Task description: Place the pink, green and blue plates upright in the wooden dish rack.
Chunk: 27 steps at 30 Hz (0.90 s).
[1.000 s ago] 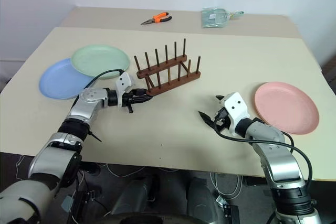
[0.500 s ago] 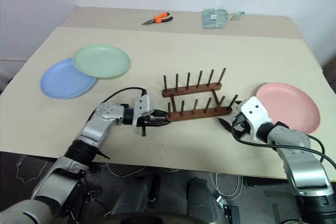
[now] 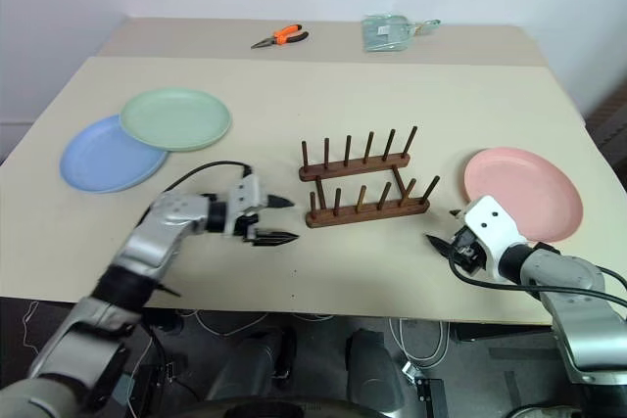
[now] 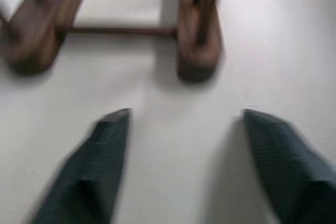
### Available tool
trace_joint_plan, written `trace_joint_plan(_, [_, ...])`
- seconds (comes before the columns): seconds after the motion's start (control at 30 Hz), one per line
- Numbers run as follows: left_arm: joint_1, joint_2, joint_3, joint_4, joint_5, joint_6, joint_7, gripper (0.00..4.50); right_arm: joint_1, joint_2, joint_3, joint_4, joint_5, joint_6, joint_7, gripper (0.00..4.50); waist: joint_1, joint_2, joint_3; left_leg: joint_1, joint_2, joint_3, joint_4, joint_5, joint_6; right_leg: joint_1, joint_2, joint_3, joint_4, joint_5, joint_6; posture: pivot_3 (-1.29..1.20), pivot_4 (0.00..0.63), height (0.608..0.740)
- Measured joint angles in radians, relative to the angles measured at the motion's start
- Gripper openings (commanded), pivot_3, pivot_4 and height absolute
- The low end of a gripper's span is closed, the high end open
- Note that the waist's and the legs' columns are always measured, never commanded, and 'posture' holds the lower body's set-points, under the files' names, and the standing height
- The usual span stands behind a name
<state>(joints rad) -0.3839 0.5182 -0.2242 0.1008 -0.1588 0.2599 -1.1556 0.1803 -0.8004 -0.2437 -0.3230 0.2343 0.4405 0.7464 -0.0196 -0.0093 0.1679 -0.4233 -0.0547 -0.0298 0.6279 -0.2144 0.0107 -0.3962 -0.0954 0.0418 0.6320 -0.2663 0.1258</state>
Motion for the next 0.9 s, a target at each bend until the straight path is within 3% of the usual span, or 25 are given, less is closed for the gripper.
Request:
trace_joint_plan(0.1, [0.049,-0.033,-0.008,-0.086,-0.027,0.093,0.025,0.5,-0.009,0.0,0.021,-0.001,0.004,0.008,0.008,0.06,0.012,0.002,-0.001,0.0,-0.001,0.0,0.003,0.0,0.0,0.003,-0.002,0.0,-0.001,-0.001,-0.002,0.0,0.15,0.738])
trace_joint_plan(0.37, [0.017,-0.186,-0.1,-0.109,-0.016,0.21,0.14,0.5,-0.07,0.03,0.118,-0.003,-0.038,0.019,-0.035,0.06,0.034,0.002,-0.001,-0.002,-0.002,0.0,0.003,-0.001,0.002,0.002,-0.002,-0.001,-0.003,-0.001,-0.002,0.0,0.15,0.738])
trace_joint_plan(0.67, [-0.102,-0.333,-0.133,0.118,0.097,0.044,0.416,0.5,-0.229,0.132,0.234,0.094,-0.172,0.001,-0.187,0.06,0.03,0.0,-0.003,0.001,-0.002,0.0,0.006,-0.001,0.001,0.005,-0.001,-0.001,-0.002,-0.001,-0.001,0.0,0.15,0.738])
trace_joint_plan(0.9, [-0.199,-0.355,-0.084,0.312,0.114,-0.067,0.535,0.5,-0.375,0.221,0.283,0.251,-0.26,-0.035,-0.297,0.06,0.017,-0.001,-0.004,0.003,-0.002,0.0,0.004,-0.001,0.001,0.005,0.002,-0.001,-0.001,0.001,0.002,0.0,0.15,0.738])
